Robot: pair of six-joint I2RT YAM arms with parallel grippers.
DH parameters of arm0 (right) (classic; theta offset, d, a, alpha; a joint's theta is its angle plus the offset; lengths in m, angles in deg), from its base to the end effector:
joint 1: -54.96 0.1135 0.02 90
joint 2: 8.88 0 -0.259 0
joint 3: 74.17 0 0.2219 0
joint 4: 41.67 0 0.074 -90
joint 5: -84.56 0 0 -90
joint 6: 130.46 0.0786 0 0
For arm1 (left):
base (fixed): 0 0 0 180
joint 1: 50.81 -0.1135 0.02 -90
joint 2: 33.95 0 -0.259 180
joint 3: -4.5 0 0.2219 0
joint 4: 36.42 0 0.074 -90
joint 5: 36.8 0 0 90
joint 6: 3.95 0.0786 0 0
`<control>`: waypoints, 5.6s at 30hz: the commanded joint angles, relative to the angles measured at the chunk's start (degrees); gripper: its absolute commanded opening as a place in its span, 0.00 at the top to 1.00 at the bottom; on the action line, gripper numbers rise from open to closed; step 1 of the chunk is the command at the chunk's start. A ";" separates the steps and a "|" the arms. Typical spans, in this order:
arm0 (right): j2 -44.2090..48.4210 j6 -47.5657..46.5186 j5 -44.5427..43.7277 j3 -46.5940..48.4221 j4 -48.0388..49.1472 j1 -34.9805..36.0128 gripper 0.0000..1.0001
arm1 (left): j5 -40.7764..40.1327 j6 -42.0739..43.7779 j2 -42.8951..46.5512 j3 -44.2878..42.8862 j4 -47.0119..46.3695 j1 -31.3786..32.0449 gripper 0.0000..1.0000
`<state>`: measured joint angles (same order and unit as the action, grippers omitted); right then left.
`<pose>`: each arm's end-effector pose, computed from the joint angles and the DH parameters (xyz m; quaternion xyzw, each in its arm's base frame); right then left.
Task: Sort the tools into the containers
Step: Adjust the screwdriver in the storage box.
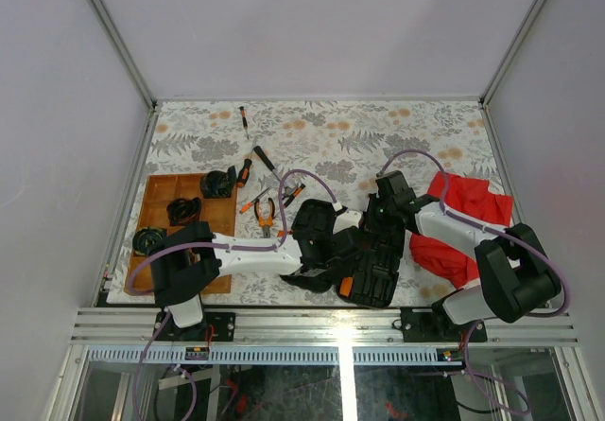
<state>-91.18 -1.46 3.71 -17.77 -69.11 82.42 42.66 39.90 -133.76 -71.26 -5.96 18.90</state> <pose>0.2386 0.1381 0.1516 0.0702 0.9440 0.2351 0.2207 0.1364 -0.3276 0.1551 0.1662 0.9341 -0.2107 0.2353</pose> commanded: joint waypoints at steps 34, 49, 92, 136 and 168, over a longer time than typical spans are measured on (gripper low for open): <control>-9.84 -3.12 -11.40 4.31 -10.75 7.04 1.00 | 4.87 0.26 -3.78 -1.48 1.77 0.61 1.00; -13.43 -1.20 -12.20 -1.33 -8.25 7.92 1.00 | 4.85 0.56 -5.98 -5.36 6.35 0.62 1.00; 22.99 6.66 -1.14 -10.01 -1.44 9.20 0.66 | 3.21 0.84 20.31 10.20 2.90 -10.78 0.89; -3.76 -14.69 -19.43 5.27 -15.26 13.32 0.74 | 3.42 2.95 27.62 15.22 6.87 -19.87 0.89; 4.98 -14.34 -7.50 4.00 -14.06 5.58 0.53 | 5.96 2.47 29.77 19.46 5.10 -22.30 0.88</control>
<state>-85.74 -18.05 -8.62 -12.33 -82.31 87.93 48.10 42.17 -103.62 -51.87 1.34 -2.98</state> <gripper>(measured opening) 0.461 0.116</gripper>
